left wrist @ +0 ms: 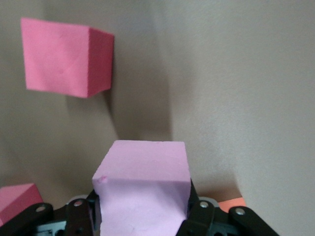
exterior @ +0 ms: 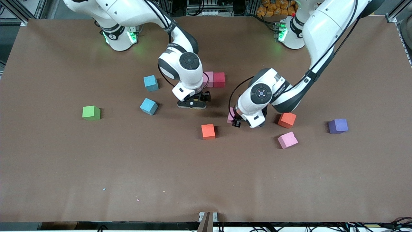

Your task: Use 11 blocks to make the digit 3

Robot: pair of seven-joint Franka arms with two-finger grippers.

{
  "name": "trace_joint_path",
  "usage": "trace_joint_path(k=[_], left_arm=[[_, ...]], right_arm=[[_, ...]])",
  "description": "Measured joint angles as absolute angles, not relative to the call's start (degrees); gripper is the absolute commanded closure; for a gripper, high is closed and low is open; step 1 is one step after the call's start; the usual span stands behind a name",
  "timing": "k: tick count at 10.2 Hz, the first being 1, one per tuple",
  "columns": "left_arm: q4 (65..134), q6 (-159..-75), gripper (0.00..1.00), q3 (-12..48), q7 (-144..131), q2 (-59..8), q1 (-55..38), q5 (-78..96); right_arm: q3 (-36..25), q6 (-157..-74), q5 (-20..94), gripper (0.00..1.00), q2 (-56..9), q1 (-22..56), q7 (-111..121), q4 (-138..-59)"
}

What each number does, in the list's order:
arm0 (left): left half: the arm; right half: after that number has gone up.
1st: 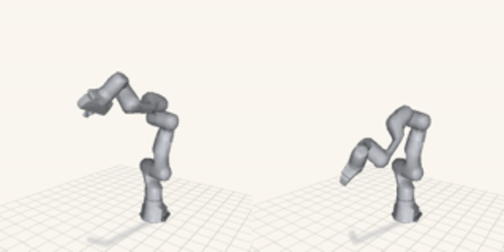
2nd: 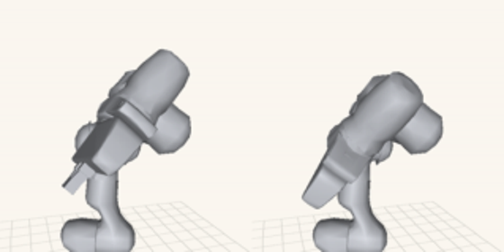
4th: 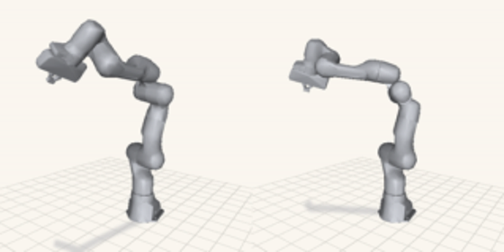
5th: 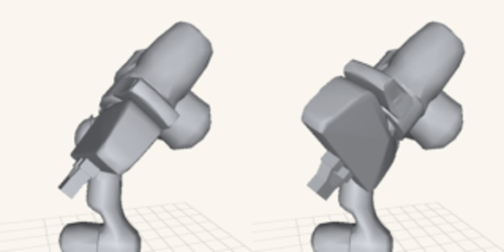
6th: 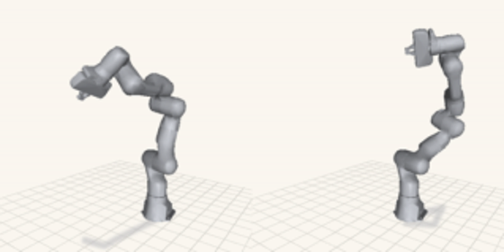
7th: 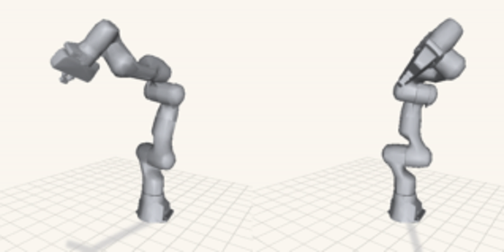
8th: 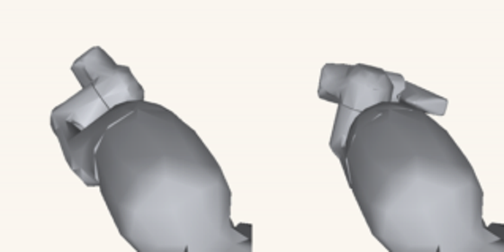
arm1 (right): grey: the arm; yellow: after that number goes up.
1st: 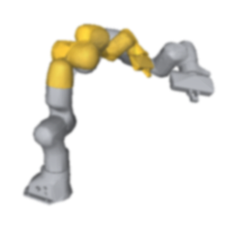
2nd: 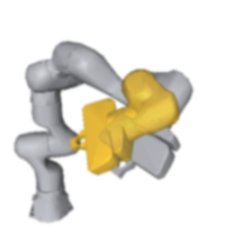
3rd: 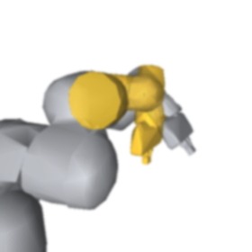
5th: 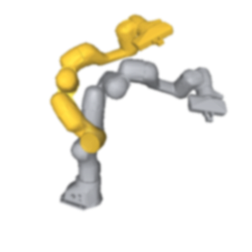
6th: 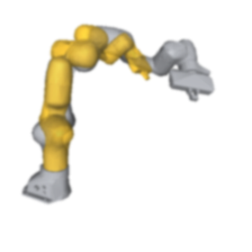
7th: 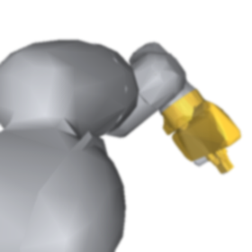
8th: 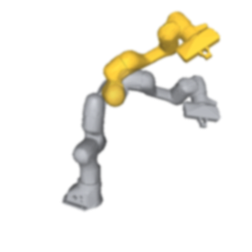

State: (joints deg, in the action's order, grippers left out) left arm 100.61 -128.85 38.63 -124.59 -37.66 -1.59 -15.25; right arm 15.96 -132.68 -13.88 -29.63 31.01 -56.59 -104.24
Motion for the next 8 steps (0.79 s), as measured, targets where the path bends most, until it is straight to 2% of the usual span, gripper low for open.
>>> trace_joint_path(k=[3, 8], left_arm=[[100.88, -129.46, 1.00, 38.67, -132.37, -37.68, -3.37, -15.25], [102.02, -133.15, 1.00, 38.64, -139.61, -37.94, -6.21, -15.25]], right_arm=[[15.88, -128.49, -13.95, 0.00, -27.15, 27.63, -45.05, -104.55], [13.62, -128.11, -13.97, 0.00, -23.18, 23.08, -20.13, -110.06]])
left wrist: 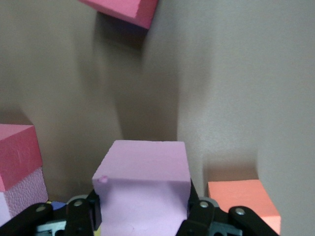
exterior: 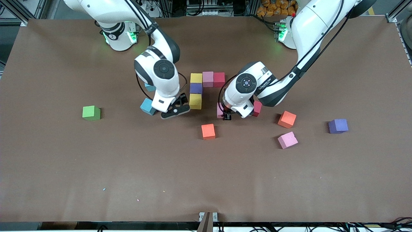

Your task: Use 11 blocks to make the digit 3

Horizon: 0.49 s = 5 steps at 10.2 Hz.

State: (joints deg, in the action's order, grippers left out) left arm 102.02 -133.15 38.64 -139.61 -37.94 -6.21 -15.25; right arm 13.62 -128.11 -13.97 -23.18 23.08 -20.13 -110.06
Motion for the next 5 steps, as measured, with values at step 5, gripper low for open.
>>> trace_joint_path(k=[5], left_arm=[[104.62, -137.47, 1.00, 38.62, -141.42, -38.54, -8.53, -15.27]], right_arm=[[7.95, -131.72, -12.27, 0.00, -19.50, 22.89, 3.90, -118.88]])
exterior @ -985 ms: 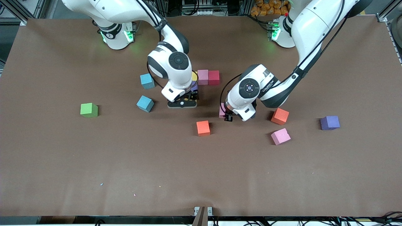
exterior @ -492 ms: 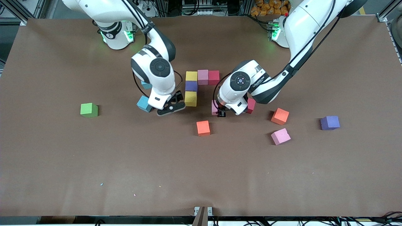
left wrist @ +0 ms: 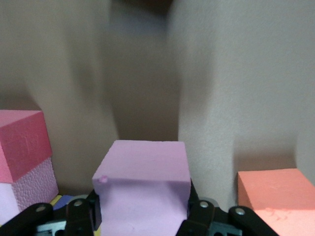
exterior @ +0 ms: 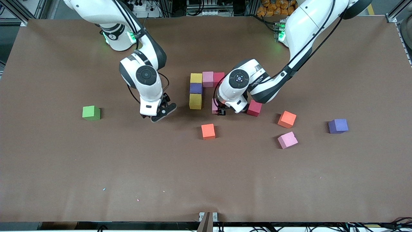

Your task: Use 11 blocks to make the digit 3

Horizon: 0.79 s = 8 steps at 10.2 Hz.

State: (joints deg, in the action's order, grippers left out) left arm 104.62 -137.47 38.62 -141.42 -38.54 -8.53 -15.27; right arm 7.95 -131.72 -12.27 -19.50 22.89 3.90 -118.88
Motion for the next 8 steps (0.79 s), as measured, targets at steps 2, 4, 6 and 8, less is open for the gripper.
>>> trace_joint_path(k=[2, 4, 6, 8], left_arm=[[106.06, -139.12, 1.00, 38.61, -142.23, -38.60, -8.93, -15.79], [107.66, -141.61, 1.00, 38.61, -144.29, -38.64, -9.44, -17.09], [108.28, -142.96, 1.00, 38.60, -145.44, -38.68, -9.60, -17.17], [108.39, -143.58, 1.00, 38.51, -146.44, -38.92, -10.15, -17.18]], right_arm=[[6.99, -131.89, -10.06, 0.00, -18.06, 22.86, 12.13, -121.94], [5.93, -131.90, -9.72, 0.00, -16.44, 22.85, 18.55, -124.43], [4.17, -131.94, -9.54, 0.00, -16.22, 22.80, 24.40, -125.55], [3.52, -132.69, -9.41, 0.00, -16.34, 22.69, 26.69, -126.64]])
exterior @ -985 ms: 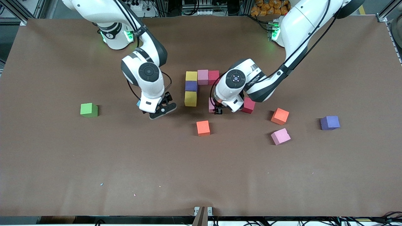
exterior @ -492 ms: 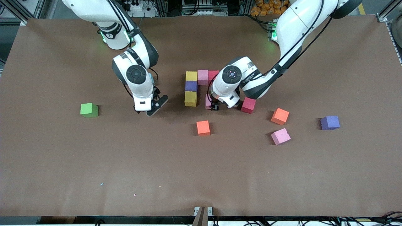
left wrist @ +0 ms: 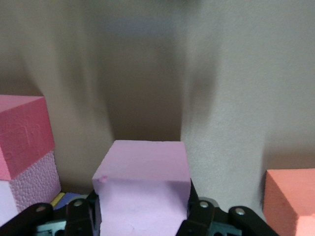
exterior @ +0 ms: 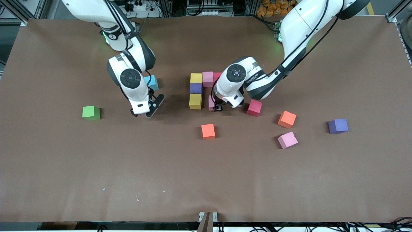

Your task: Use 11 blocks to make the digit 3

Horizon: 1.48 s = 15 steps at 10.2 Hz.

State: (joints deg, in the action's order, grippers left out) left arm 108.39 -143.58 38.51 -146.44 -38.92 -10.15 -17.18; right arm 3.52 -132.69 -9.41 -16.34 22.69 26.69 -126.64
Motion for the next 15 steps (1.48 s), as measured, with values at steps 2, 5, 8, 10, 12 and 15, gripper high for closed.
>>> trace_joint_path(k=[2, 5, 8, 10, 12, 15], left_arm=[[108.39, -143.89, 1.00, 37.73, -146.67, -39.06, -11.91, -17.60], [108.39, -144.09, 1.00, 36.94, -147.21, -39.21, -12.89, -18.54], [108.24, -144.87, 1.00, 35.27, -147.69, -39.26, -14.11, -18.65], [107.84, -145.23, 1.00, 34.84, -148.01, -39.36, -14.61, -18.65], [107.42, -145.28, 1.00, 34.80, -148.09, -39.41, -14.81, -18.66], [105.92, -145.29, 1.00, 34.45, -148.09, -40.31, -15.74, -18.66]], right_arm=[[3.56, -135.43, -9.39, 0.00, -17.10, 22.69, 27.74, -128.23], [3.56, -136.76, -5.33, 0.00, -19.02, 22.69, 31.28, -128.73], [3.56, -138.67, -2.46, 0.60, -20.16, 22.69, 34.58, -128.71], [3.58, -138.75, -2.41, 1.00, -20.22, 22.70, 34.69, -128.40], [3.57, -138.42, -2.27, 1.00, -20.18, 22.71, 34.33, -127.81], [3.78, -133.48, -2.01, 1.00, -19.94, 22.87, 25.61, -124.16]])
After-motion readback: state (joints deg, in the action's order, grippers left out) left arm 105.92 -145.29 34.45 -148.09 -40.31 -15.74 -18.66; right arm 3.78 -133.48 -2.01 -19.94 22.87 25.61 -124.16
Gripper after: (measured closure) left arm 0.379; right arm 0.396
